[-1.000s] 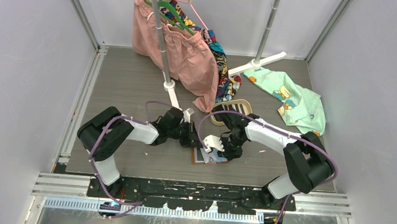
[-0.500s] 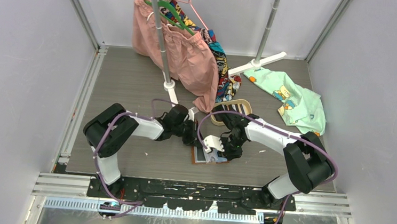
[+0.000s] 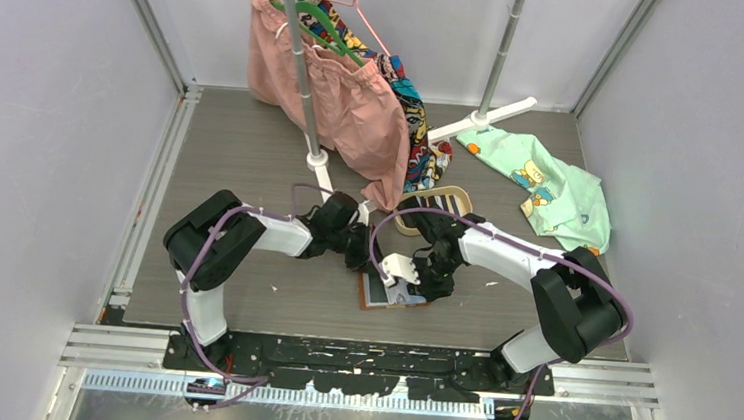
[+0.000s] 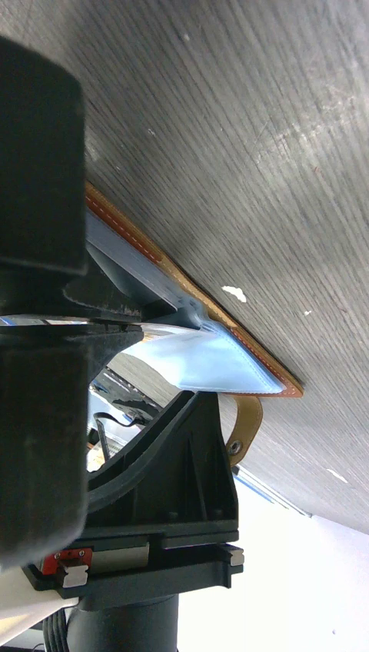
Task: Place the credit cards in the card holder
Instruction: Insert the credit card into the card holder.
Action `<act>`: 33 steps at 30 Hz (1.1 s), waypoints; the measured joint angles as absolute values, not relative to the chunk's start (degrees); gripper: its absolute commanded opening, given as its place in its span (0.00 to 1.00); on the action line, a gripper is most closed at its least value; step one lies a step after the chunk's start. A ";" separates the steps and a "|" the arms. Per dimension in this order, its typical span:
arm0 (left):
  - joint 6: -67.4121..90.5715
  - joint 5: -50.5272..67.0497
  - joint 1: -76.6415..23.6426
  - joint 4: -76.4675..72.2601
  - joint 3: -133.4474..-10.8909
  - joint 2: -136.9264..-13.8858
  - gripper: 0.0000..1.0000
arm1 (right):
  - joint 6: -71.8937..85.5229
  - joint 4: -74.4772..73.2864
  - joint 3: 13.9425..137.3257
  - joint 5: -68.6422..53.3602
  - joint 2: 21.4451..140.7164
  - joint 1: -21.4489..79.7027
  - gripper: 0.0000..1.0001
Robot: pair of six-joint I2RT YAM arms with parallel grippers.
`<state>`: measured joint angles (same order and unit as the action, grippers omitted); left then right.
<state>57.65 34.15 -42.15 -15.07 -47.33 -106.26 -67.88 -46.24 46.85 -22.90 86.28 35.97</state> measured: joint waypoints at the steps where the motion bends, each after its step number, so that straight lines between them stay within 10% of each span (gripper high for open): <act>1: 57.52 34.30 -42.15 -14.66 -47.44 -106.26 0.00 | -67.70 -46.24 46.85 -22.87 86.28 35.97 0.30; 26: 56.29 37.65 -41.56 -10.39 -50.87 -108.73 0.04 | -62.94 -44.84 48.75 -23.81 81.97 37.30 0.41; 33: 56.27 37.85 -41.54 -10.44 -50.89 -108.86 0.07 | -60.12 -43.59 52.29 -25.50 80.60 43.51 0.16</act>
